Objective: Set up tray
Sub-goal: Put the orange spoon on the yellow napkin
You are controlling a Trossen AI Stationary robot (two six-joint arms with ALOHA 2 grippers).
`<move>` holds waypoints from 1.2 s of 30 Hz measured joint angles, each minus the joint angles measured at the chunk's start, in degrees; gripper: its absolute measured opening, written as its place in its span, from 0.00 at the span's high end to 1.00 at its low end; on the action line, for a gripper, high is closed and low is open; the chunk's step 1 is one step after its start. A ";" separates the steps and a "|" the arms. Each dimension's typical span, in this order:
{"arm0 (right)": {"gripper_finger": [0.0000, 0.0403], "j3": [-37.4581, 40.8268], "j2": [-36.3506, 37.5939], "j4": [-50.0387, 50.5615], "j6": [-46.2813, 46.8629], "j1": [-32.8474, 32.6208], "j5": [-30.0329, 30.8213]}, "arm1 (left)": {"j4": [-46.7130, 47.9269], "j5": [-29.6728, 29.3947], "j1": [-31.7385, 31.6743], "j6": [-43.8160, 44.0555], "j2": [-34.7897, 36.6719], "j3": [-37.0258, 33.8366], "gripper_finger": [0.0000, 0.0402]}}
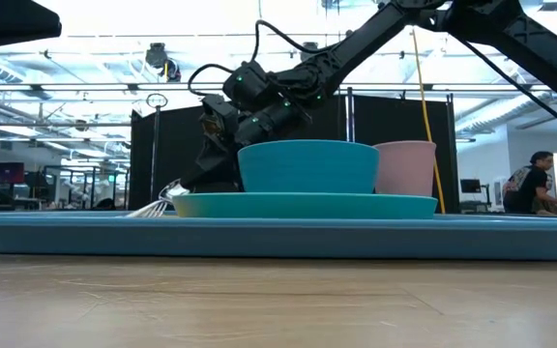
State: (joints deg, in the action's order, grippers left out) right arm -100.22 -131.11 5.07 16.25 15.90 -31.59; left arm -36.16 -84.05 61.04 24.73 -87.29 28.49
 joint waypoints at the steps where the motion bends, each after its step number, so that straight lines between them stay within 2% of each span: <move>1: 1.00 0.00 0.00 -0.11 0.00 -0.02 0.00 | 0.00 0.00 0.00 0.00 0.00 0.00 0.88; 7: 1.00 0.00 0.00 -0.09 0.00 -0.02 0.00 | 0.06 0.00 0.00 0.22 0.00 0.00 0.88; 30: 0.85 0.04 -0.02 -0.62 -0.68 -0.04 0.31 | 1.72 0.13 0.00 1.94 0.00 0.00 0.88; 36: 0.82 0.04 -0.04 -0.85 -1.58 -0.25 3.09 | 2.16 0.19 0.00 2.49 0.00 0.00 0.88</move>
State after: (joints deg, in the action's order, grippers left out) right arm -100.18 -131.15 4.21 14.67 15.65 -28.50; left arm -34.00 -83.87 61.04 27.22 -87.29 28.49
